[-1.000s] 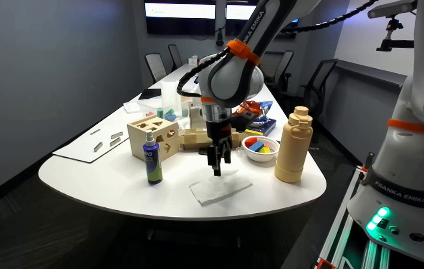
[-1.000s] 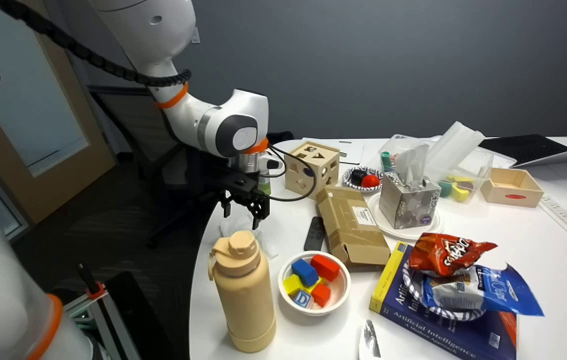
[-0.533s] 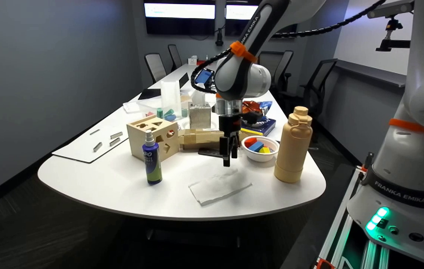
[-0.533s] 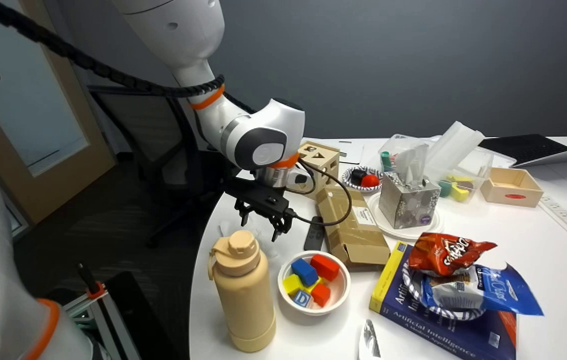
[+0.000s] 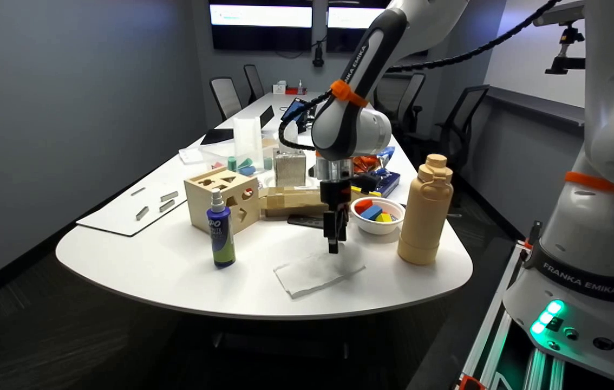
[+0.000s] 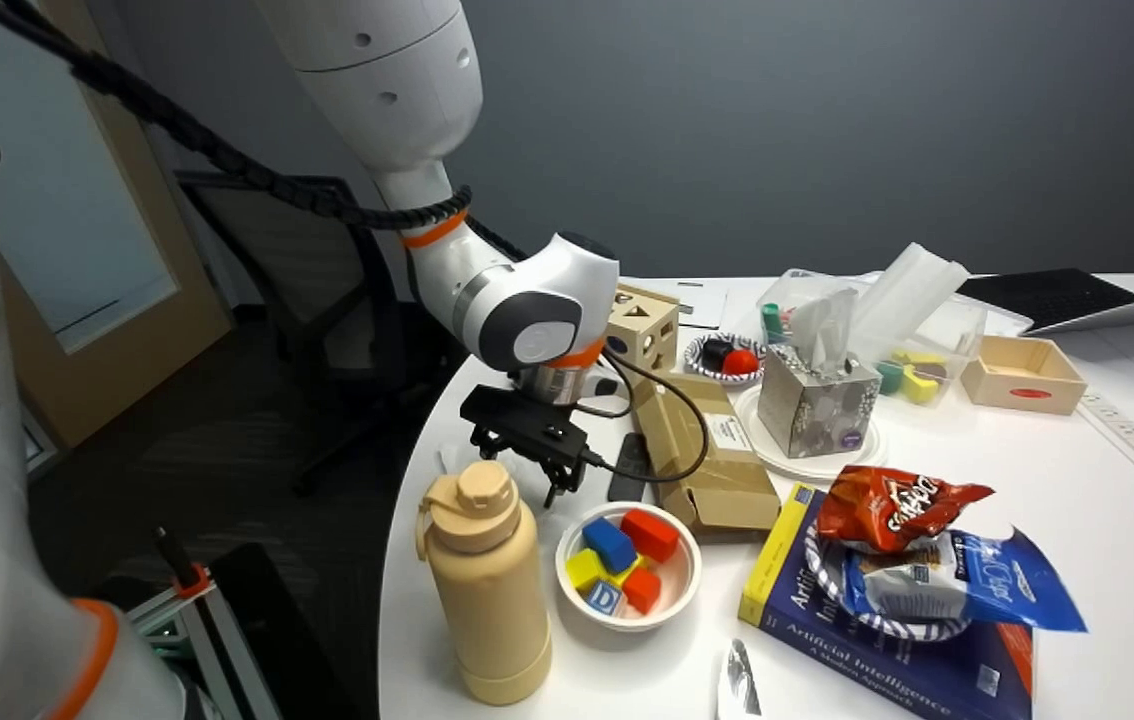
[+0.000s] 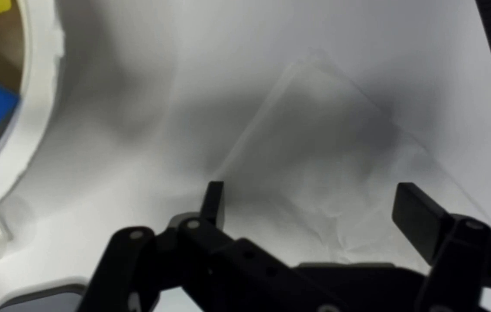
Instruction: Fold the tissue on the table
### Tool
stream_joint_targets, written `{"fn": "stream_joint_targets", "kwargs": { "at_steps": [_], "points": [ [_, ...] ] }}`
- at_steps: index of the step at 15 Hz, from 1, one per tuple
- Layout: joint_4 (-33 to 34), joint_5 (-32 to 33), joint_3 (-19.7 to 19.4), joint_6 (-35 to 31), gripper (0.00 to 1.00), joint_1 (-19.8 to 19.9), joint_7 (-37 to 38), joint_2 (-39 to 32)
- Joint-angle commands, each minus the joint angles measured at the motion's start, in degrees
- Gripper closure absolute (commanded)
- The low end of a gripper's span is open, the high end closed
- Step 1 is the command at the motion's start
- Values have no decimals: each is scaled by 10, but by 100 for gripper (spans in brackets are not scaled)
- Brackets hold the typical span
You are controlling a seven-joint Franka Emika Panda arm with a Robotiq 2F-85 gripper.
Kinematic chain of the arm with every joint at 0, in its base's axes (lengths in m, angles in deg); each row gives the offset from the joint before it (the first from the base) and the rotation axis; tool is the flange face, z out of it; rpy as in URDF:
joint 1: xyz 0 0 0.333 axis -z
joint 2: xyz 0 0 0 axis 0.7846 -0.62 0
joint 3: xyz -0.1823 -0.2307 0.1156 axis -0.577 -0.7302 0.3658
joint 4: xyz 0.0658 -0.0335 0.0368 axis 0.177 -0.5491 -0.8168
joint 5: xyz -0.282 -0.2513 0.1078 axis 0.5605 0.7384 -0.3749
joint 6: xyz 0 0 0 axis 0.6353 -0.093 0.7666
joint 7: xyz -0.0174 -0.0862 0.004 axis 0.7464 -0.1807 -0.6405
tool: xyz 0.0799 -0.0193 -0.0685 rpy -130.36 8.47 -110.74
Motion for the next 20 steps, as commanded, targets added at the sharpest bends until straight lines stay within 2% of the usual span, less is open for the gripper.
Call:
{"fn": "stream_joint_targets", "kwargs": {
  "at_steps": [1, 5, 12, 13, 14, 16, 17, 20],
  "points": [
    [14, -8, 9, -31, 0, 16, -17, -20],
    [20, 1, 10, -55, 0, 24, -14, -29],
    [22, 6, 10, -56, 0, 37, -12, -46],
    [22, 6, 11, -56, 5, 37, -12, -46],
    [23, 6, 12, -55, 25, 37, -12, -46],
    [23, 7, 13, -54, 30, 37, -12, -47],
    [24, 8, 13, -55, 36, 37, -12, -48],
    [24, 7, 13, -55, 63, 38, -11, -48]
  ]
}}
